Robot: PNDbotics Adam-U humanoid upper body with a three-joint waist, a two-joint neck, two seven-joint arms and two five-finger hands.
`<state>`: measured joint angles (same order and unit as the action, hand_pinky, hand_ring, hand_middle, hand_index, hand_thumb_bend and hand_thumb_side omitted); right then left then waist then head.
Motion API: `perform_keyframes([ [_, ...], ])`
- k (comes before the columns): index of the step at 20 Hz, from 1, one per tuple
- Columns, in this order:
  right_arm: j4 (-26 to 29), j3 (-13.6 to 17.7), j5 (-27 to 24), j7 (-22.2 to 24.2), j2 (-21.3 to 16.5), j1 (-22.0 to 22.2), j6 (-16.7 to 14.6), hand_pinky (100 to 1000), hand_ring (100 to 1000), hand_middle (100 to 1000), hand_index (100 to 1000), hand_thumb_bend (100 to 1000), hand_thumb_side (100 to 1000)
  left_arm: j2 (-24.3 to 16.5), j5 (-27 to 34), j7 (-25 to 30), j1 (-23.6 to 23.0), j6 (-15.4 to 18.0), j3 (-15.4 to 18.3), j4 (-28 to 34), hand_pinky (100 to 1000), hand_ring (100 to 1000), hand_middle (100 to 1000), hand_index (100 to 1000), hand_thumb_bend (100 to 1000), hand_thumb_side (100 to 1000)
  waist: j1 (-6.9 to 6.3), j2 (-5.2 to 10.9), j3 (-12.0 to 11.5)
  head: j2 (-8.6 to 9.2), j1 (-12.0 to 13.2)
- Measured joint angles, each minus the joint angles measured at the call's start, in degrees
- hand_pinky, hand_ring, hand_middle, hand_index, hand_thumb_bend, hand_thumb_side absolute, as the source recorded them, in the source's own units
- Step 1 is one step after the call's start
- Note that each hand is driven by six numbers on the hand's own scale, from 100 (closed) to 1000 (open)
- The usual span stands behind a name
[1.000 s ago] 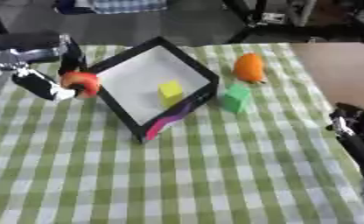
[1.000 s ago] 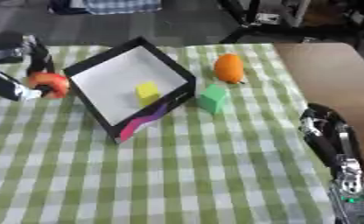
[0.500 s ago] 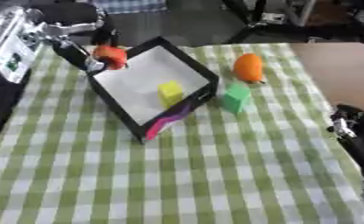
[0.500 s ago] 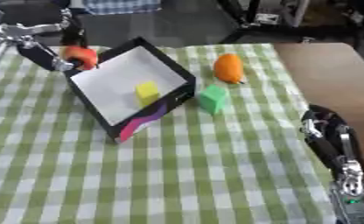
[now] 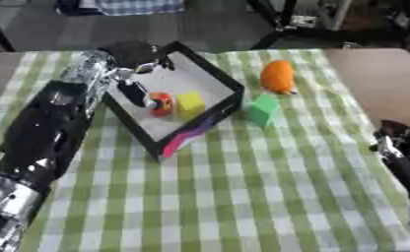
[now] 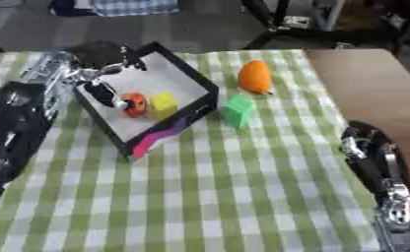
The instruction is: Pick up objects on the table and place them in the box.
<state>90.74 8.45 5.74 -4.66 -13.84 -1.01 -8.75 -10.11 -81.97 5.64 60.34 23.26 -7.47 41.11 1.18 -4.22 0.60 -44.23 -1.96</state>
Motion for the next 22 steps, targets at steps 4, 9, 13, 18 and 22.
perform_keyframes([
  [4,-0.02,0.04,0.02,-0.04,-0.21,-0.33,-0.02,783,539,603,786,100,530,-3.08,9.38,-2.93,-1.59,-0.65,0.64,4.00,768,692,713,883,348,745,0.00,0.00,-0.83,0.00,-0.27],
  [9,-0.01,0.37,0.76,-0.17,-3.83,-2.56,-0.07,789,542,608,794,100,500,-11.75,29.82,-1.11,-6.53,-2.06,0.70,18.06,741,637,655,876,276,687,0.00,0.00,-1.95,0.00,-0.65],
  [13,0.03,0.31,2.44,-0.10,-9.04,-6.67,-0.11,796,550,619,806,100,471,-16.88,45.47,0.10,-15.69,-5.67,3.01,31.47,727,606,619,880,213,708,0.00,0.00,-3.16,0.00,-0.90],
  [18,-0.94,-1.35,4.82,1.27,-16.12,-14.36,-0.36,806,566,641,827,100,435,-18.27,61.96,0.11,-27.87,-10.53,7.17,43.34,692,567,577,887,120,829,0.00,0.00,-4.60,0.00,-1.74],
  [22,-5.96,-4.30,5.85,4.36,-21.09,-23.40,-0.71,814,595,668,841,100,427,-17.72,71.40,1.37,-36.10,-12.94,9.21,48.88,685,557,566,891,100,902,-0.02,0.00,-6.25,0.00,-2.94],
])
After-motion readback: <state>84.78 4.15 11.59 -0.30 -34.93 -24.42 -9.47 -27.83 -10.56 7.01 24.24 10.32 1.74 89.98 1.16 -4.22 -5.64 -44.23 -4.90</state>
